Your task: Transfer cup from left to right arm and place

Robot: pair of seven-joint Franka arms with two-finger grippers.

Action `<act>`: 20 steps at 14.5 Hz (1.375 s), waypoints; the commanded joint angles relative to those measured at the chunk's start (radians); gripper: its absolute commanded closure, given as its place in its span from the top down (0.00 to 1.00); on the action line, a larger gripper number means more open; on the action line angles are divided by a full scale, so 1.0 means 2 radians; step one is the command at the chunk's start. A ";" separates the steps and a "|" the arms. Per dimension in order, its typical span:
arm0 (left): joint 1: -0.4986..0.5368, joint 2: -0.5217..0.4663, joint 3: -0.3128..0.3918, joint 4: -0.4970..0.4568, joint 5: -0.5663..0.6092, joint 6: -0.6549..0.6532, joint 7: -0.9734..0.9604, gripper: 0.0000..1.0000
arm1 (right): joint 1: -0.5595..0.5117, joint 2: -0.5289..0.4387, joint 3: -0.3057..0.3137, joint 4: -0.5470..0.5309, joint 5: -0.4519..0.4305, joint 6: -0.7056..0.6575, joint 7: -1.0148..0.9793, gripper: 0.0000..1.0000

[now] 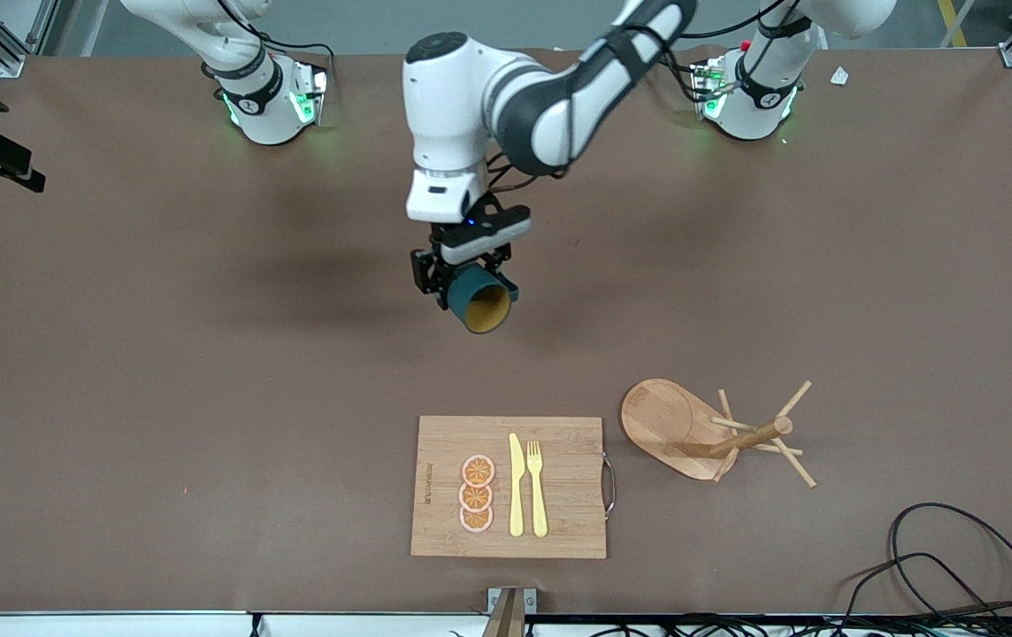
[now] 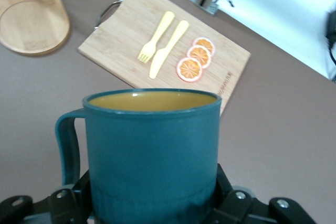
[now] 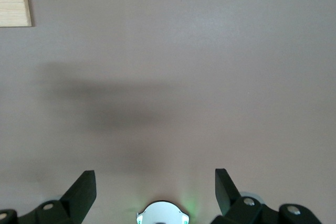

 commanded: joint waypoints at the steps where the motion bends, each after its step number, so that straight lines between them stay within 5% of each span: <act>1: -0.031 0.024 0.005 0.004 0.086 0.006 -0.034 0.55 | -0.007 0.015 0.003 0.003 -0.001 0.004 0.002 1.00; 11: -0.091 0.139 0.010 0.005 0.449 -0.003 -0.184 0.46 | -0.049 0.098 0.001 0.008 0.006 0.031 -0.003 1.00; 20: -0.111 0.229 0.012 0.007 0.557 -0.088 -0.257 0.45 | -0.043 0.097 0.003 0.000 0.001 0.055 -0.007 1.00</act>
